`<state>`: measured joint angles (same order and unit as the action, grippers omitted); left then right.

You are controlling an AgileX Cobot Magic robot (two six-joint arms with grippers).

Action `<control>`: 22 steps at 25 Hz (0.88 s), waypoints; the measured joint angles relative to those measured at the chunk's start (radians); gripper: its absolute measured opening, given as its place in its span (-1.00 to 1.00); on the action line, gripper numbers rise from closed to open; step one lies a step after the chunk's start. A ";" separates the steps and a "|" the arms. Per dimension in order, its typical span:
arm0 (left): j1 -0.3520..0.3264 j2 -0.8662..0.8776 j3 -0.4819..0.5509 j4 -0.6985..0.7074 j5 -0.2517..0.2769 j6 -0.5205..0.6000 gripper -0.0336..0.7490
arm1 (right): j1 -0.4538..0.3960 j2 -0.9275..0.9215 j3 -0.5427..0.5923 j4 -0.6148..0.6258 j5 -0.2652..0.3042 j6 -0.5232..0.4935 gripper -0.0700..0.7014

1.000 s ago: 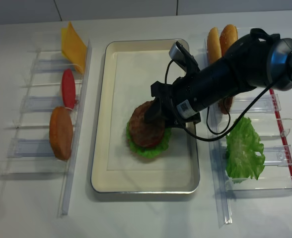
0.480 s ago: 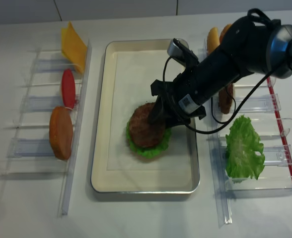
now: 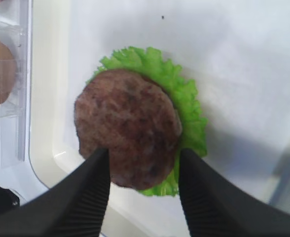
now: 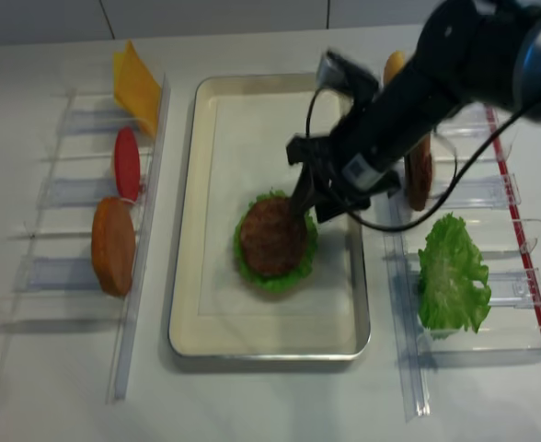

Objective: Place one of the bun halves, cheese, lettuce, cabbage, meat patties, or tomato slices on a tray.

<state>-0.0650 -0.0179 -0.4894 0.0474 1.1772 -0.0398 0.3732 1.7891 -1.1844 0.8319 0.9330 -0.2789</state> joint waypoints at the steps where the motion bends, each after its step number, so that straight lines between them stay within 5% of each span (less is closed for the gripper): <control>1: 0.000 0.000 0.000 0.000 0.000 0.000 -0.32 | 0.000 -0.010 -0.017 -0.026 0.012 0.021 0.12; 13: 0.000 0.000 0.000 0.000 0.000 0.000 -0.32 | 0.000 -0.166 -0.187 -0.395 0.275 0.253 0.13; 22: 0.000 0.000 0.000 0.000 0.000 0.000 -0.32 | 0.000 -0.380 -0.187 -0.642 0.303 0.353 0.13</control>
<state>-0.0650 -0.0179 -0.4894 0.0474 1.1772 -0.0398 0.3732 1.4093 -1.3711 0.1904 1.2359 0.0736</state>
